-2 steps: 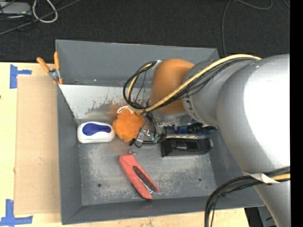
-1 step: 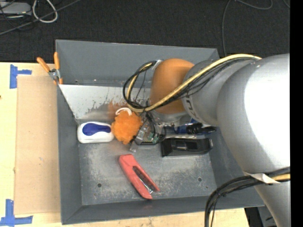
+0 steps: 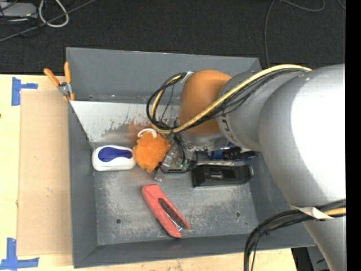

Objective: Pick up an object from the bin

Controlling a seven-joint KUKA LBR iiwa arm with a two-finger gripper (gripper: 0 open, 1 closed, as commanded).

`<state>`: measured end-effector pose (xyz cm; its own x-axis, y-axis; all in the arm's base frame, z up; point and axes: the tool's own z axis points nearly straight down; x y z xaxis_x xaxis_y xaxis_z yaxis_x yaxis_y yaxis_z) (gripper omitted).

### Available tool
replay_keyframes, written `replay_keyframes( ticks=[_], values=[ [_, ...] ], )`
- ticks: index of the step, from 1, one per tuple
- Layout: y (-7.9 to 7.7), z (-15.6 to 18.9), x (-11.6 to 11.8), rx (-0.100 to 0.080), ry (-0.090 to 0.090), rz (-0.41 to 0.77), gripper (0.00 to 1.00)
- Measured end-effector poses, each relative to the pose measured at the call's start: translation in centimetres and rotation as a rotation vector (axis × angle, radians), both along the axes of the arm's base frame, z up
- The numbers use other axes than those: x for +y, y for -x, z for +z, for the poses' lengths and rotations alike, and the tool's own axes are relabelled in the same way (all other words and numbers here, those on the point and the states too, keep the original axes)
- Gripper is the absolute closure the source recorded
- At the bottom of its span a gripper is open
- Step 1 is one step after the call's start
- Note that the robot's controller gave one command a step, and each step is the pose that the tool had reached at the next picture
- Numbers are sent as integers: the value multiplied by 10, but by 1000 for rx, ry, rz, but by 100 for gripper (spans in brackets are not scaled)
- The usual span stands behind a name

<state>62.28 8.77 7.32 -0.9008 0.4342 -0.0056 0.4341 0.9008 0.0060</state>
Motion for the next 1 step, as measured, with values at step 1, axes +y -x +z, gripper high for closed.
replay_keyframes(
  ticks=[1],
  values=[
    [0, 2, 0, 1, 0, 2, 100]
  ],
)
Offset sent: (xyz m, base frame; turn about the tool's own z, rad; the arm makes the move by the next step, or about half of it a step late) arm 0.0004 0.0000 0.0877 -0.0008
